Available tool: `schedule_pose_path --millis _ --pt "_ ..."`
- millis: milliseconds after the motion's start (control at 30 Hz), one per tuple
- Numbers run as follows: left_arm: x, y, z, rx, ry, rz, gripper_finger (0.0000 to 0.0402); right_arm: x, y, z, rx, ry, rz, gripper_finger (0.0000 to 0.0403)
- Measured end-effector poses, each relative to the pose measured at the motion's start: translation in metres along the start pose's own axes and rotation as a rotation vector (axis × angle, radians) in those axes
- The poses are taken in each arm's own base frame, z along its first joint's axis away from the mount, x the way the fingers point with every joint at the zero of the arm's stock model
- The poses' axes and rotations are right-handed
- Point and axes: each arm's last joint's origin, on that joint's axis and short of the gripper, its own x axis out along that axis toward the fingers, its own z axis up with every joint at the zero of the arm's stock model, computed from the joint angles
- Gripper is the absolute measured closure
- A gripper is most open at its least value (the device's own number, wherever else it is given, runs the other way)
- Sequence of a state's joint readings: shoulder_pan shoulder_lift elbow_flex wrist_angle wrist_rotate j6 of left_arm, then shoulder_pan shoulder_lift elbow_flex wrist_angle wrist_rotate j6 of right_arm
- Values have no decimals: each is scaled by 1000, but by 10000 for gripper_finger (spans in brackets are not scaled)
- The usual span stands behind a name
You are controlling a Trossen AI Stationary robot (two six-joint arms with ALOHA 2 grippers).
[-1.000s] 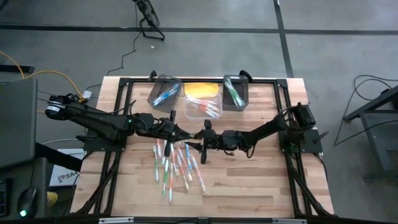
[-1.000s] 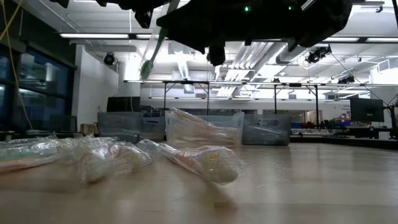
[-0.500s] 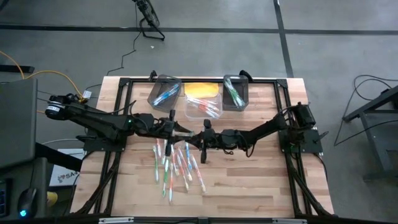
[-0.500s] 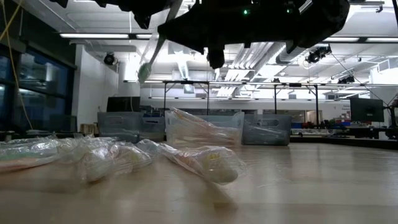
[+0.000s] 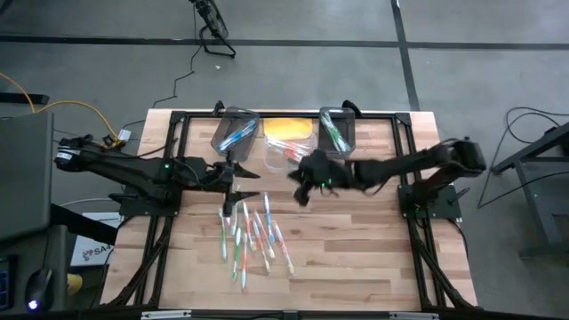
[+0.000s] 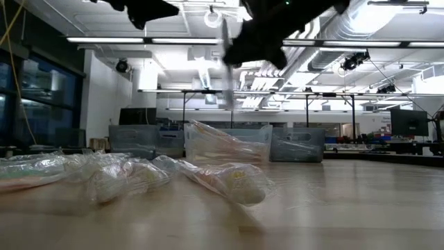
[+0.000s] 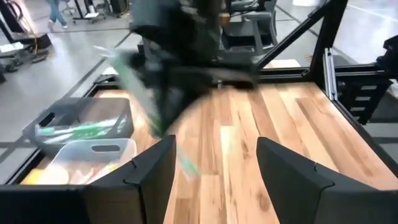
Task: Pick & Place Toothbrushes
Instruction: Put the green toothbrush into the right black bin
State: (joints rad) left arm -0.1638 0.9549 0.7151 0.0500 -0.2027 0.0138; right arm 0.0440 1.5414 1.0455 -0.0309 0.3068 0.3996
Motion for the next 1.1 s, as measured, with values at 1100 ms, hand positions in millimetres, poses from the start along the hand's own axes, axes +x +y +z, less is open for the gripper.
schedule_pose_path --millis 1100 --pt "-8 1 -10 -12 116 1 209 4 -231 68 189 797 -306 390"
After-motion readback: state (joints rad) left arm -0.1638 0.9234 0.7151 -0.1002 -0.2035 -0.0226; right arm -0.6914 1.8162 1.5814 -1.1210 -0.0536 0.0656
